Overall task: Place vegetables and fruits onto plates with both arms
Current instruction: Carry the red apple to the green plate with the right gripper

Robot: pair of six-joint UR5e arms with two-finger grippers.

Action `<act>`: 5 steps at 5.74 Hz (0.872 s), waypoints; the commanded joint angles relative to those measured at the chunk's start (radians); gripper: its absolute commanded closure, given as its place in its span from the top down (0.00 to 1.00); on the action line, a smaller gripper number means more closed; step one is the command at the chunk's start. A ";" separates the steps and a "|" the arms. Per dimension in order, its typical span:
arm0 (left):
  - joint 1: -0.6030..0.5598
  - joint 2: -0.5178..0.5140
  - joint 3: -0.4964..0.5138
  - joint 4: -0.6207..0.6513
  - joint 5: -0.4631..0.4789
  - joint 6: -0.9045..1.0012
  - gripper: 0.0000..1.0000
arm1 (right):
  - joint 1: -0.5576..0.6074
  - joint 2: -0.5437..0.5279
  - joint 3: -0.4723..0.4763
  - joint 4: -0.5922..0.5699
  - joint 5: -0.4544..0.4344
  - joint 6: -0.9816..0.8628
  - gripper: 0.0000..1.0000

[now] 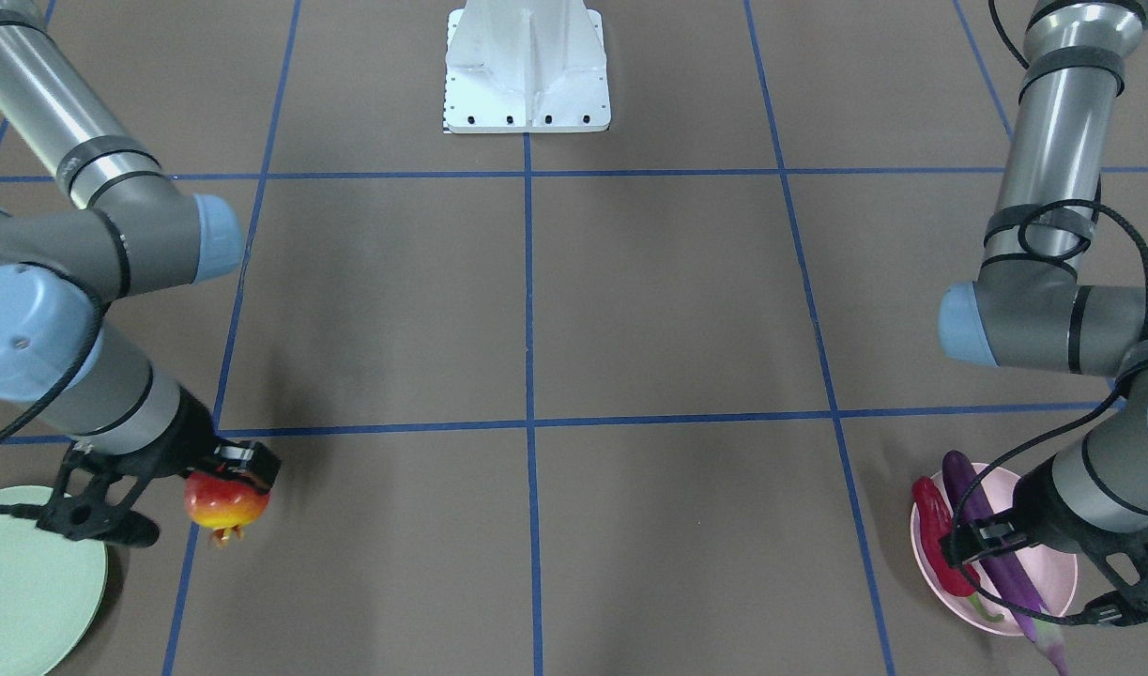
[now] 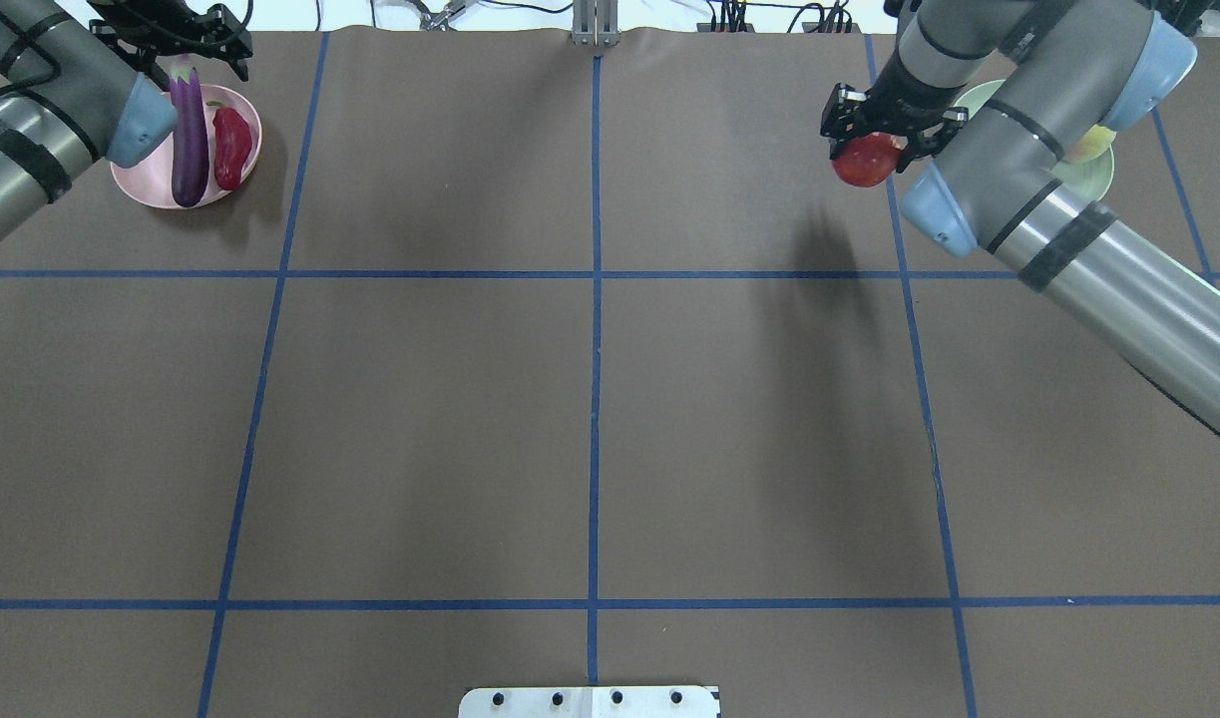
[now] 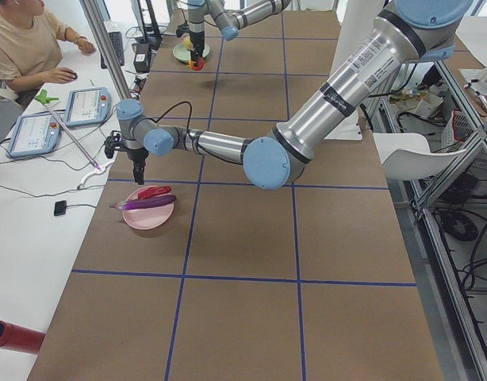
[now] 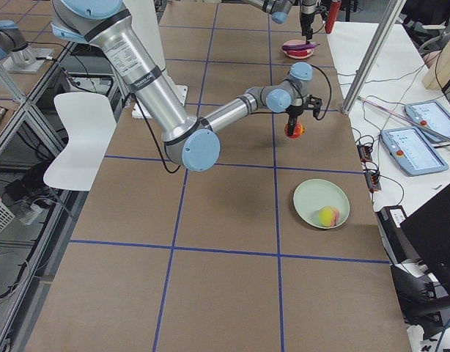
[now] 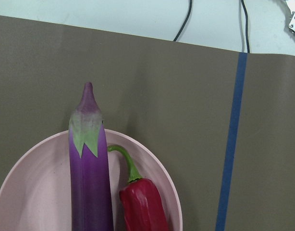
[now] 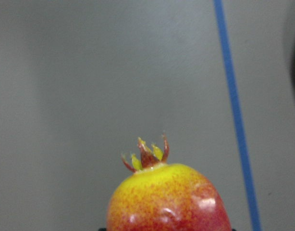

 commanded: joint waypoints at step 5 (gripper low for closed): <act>0.022 0.017 -0.045 0.008 -0.004 -0.030 1.00 | 0.091 -0.040 -0.201 0.168 -0.039 -0.174 1.00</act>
